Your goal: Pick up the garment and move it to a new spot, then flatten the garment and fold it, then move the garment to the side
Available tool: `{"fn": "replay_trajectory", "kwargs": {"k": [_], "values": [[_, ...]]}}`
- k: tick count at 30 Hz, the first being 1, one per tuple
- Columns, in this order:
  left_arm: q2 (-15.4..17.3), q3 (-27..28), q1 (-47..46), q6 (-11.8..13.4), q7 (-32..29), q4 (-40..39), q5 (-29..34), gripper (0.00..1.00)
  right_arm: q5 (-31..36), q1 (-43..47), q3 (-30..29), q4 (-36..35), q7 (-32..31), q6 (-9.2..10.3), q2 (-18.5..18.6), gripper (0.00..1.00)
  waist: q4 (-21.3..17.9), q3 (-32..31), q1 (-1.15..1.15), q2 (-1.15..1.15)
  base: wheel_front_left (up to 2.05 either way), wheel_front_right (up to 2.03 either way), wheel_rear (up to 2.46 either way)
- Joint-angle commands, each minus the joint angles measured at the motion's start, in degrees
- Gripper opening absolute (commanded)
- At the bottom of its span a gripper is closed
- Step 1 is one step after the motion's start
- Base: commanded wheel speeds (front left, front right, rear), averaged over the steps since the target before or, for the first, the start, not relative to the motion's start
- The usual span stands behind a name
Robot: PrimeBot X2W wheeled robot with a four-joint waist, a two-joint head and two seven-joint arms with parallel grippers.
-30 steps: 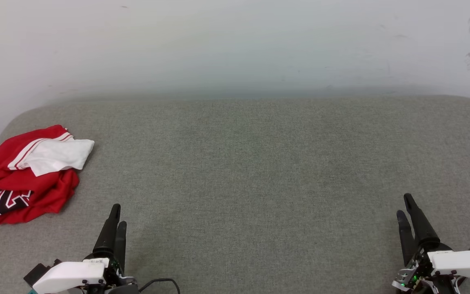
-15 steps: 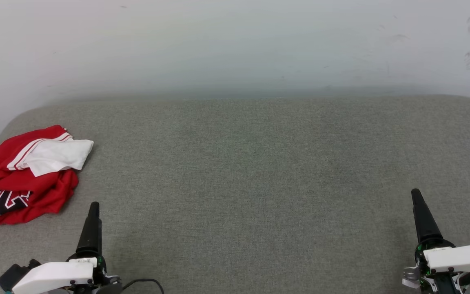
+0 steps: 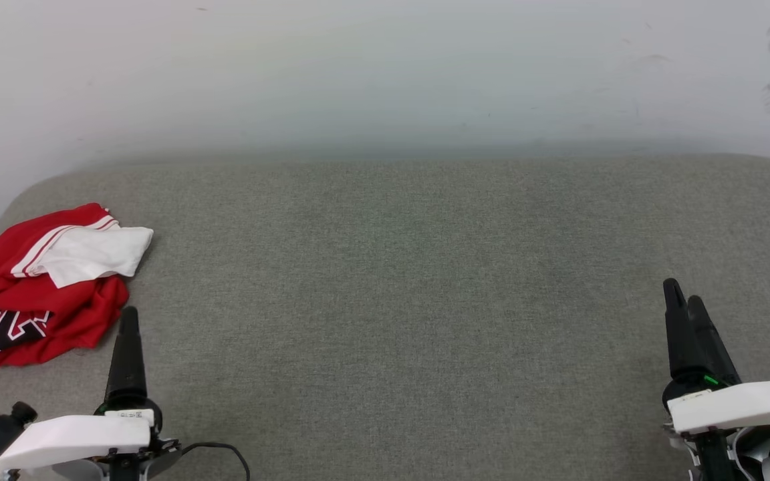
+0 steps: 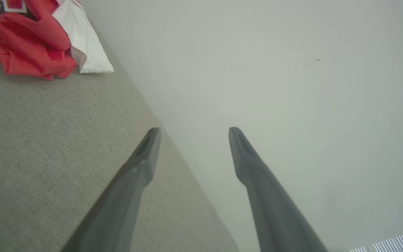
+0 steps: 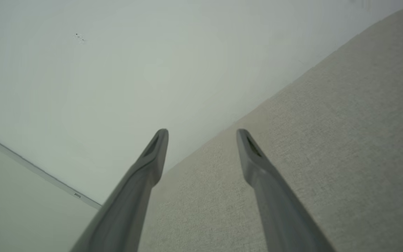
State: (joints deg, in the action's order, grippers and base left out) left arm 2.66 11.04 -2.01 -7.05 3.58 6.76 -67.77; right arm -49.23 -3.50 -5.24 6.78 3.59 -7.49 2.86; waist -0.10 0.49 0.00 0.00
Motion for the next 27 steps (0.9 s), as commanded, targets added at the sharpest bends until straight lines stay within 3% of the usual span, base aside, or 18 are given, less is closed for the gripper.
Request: {"fn": "replay_trajectory", "kwargs": {"k": [1,13,27], "values": [[0.2,-0.6,0.0,-0.1,0.5,-1.9,2.2,1.0,3.1,-1.1,0.2,-1.7,0.6,-0.01,0.1,1.0,0.0,0.0,0.0,0.0,0.0,0.0,0.0],[0.2,-6.5,1.7,-0.2,2.7,-8.9,17.9,1.0,18.7,-1.1,1.3,-5.0,2.7,-0.01,0.0,1.0,0.0,0.3,0.0,0.0,0.0,0.0,0.0],[0.2,-13.3,2.4,4.4,5.0,-11.7,37.8,1.0,32.5,-0.5,1.7,-5.8,5.0,0.0,0.1,1.0,-0.4,0.5,0.0,0.0,0.0,0.0,0.0]]}}
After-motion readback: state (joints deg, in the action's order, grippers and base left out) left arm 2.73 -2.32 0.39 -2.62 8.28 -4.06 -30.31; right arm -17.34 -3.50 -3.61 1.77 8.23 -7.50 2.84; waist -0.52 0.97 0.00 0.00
